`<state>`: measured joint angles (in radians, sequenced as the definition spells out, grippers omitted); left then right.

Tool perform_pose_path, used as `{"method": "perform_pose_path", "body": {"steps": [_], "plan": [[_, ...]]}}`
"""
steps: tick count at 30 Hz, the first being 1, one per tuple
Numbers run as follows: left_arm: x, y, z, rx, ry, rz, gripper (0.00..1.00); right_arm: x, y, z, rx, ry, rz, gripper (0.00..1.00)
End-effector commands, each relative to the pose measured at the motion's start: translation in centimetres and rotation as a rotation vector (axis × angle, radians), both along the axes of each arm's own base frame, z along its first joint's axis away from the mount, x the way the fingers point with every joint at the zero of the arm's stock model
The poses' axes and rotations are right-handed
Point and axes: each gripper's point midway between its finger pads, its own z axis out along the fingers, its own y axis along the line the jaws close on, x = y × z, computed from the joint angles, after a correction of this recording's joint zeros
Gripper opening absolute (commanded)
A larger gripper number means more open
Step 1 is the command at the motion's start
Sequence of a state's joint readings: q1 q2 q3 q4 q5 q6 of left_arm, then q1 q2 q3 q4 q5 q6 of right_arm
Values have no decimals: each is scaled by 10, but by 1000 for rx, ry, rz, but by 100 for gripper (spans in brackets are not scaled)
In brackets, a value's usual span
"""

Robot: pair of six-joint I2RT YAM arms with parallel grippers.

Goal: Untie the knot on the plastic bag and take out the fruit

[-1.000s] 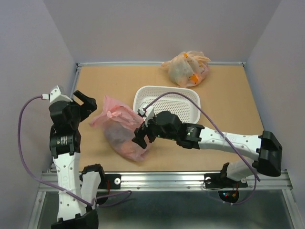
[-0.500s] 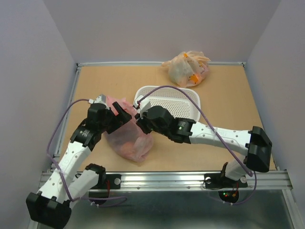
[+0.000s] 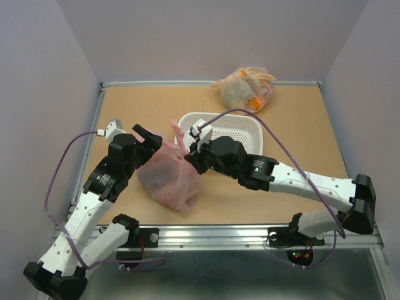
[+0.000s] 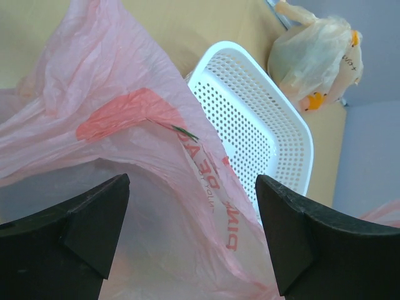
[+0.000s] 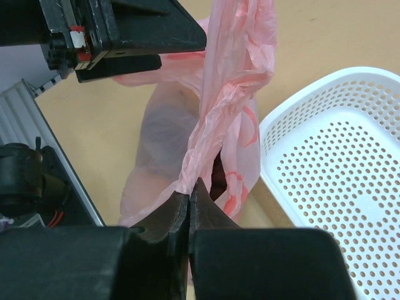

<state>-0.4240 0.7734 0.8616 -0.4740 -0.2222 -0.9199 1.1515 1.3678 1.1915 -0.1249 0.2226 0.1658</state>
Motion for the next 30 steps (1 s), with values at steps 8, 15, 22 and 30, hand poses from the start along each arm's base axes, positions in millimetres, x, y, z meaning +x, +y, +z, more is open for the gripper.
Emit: {"method": "perform_pose_path", "body": {"steps": [8, 15, 22, 30], "plan": [[0, -37, -40, -146, 81, -43, 86, -13, 9, 4, 80, 4, 81, 1], [11, -49, -65, -123, 114, -33, 84, -21, 17, 0, 104, 23, 132, 1], [15, -44, -92, -76, 152, 6, 66, -25, 15, 6, 127, 23, 145, 1], [9, 6, -38, 139, 74, 105, 0, -11, -7, -25, 71, 27, 17, 1]]}}
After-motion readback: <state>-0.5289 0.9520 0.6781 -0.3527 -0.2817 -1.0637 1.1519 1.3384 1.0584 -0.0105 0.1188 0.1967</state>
